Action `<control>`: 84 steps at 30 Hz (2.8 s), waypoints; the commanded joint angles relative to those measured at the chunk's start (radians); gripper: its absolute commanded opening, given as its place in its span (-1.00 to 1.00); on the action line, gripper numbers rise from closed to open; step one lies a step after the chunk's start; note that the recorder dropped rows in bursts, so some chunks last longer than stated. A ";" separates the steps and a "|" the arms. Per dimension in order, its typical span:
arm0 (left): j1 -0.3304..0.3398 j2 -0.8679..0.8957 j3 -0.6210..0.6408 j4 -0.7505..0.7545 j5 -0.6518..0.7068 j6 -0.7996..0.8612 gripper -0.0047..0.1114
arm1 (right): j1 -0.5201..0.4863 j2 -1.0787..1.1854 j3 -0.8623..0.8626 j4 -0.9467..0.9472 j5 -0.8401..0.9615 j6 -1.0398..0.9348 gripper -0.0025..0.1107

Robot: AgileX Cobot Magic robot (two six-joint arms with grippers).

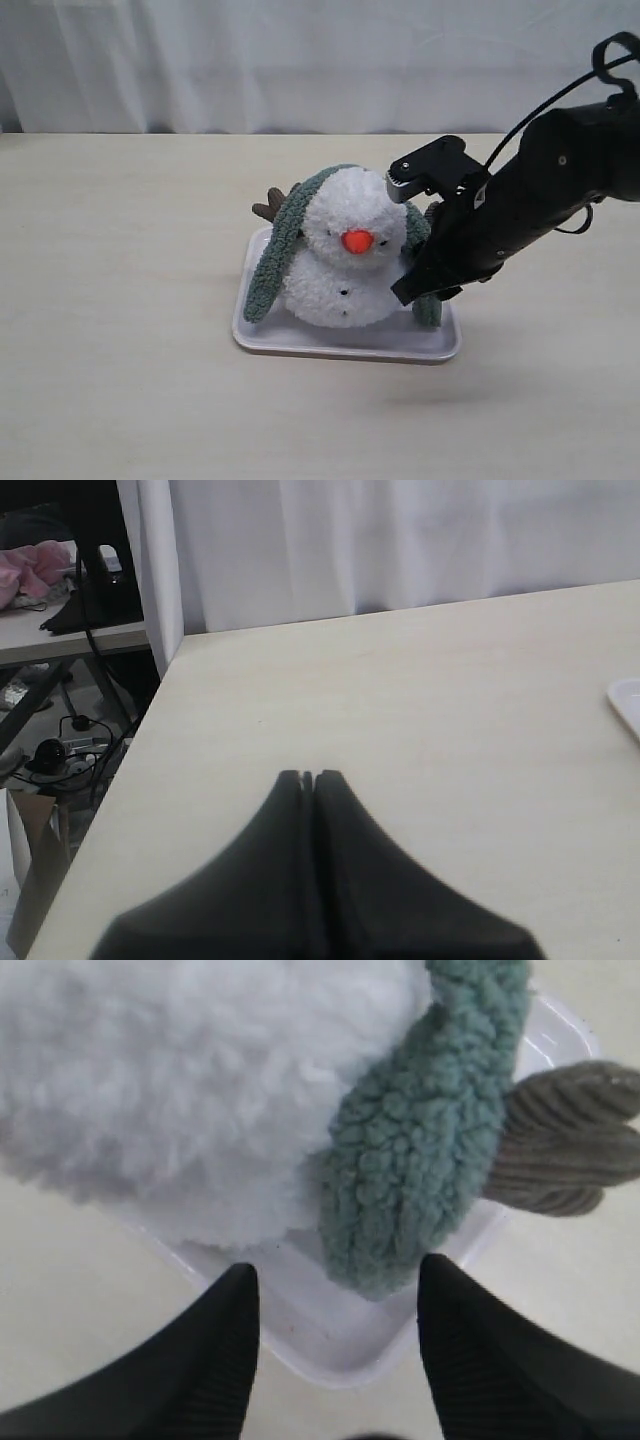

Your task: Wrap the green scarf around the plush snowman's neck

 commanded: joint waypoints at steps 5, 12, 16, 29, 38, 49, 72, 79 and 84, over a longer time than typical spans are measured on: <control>-0.006 -0.003 0.004 -0.002 -0.008 -0.001 -0.92 | -0.004 0.084 0.023 0.000 -0.125 0.034 -0.15; -0.006 -0.003 0.004 -0.002 -0.008 -0.001 -0.92 | -0.003 0.054 0.023 0.000 -0.076 0.053 -0.88; -0.006 -0.003 0.004 -0.002 -0.008 -0.001 -0.92 | -0.003 0.021 0.023 0.057 -0.021 0.053 -0.88; -0.006 -0.003 0.004 -0.002 -0.008 -0.001 -0.92 | -0.003 0.009 0.012 0.336 0.193 -0.122 -0.88; -0.006 -0.003 0.004 -0.002 -0.008 -0.001 -0.92 | -0.003 0.009 0.012 0.333 0.140 -0.180 -0.79; -0.006 -0.003 0.004 -0.002 -0.008 -0.001 -0.92 | -0.003 -0.024 0.012 0.447 0.214 -0.180 -0.02; -0.006 -0.003 0.004 -0.002 -0.008 -0.001 -0.92 | 0.363 -0.138 -0.060 0.156 -0.252 -0.039 -0.20; -0.006 -0.003 0.004 -0.002 -0.008 -0.001 -0.92 | 0.496 0.038 -0.457 -1.137 0.415 0.955 -0.20; -0.006 -0.003 0.004 -0.002 -0.008 -0.001 -0.92 | 0.345 0.189 -0.749 -0.388 0.568 0.535 -0.20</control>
